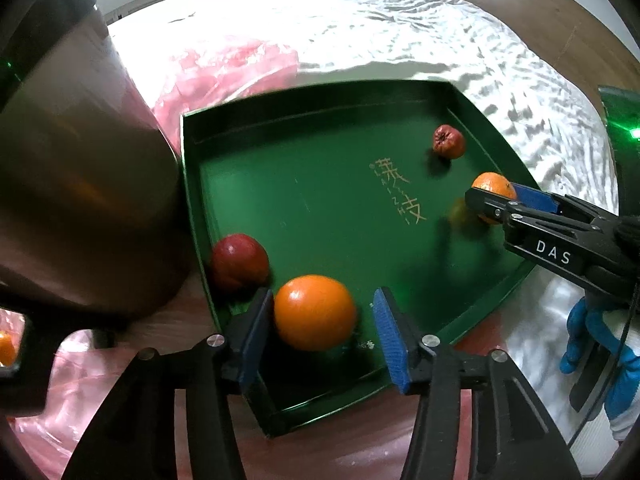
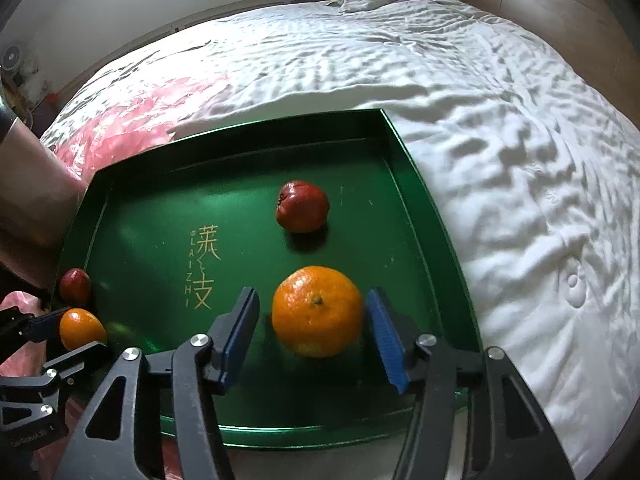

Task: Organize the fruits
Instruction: 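Open the right gripper to drop its orange while the left gripper releases its orange, then move both open grippers back over the fruit rows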

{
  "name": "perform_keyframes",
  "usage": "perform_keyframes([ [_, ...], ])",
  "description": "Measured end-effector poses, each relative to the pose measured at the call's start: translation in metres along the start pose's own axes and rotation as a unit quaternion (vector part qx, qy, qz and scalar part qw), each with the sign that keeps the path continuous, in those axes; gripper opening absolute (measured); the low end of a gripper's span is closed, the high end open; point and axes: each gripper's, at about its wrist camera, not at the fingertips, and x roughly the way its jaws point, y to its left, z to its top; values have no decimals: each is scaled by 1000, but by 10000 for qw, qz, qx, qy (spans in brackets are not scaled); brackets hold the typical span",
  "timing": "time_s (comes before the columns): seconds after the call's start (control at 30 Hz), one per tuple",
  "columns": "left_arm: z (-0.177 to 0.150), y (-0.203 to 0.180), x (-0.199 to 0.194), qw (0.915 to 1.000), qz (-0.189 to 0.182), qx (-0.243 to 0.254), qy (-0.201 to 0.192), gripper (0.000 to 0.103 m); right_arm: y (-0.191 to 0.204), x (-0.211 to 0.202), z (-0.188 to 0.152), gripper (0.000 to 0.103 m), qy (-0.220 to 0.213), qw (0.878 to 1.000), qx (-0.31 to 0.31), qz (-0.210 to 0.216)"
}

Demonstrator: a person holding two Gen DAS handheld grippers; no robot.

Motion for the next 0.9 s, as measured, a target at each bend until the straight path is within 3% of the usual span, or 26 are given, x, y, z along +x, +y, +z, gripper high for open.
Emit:
perform_keyframes([
  [0.43,-10,-9,-52,9984,-50,254,-508,47,19,-45,-1,103,-327,9992,-81,-199],
  [0.9,-52,0,-96,9968,-157,534,-577,52,51,-84,-24,103,-393,9990,113,-151],
])
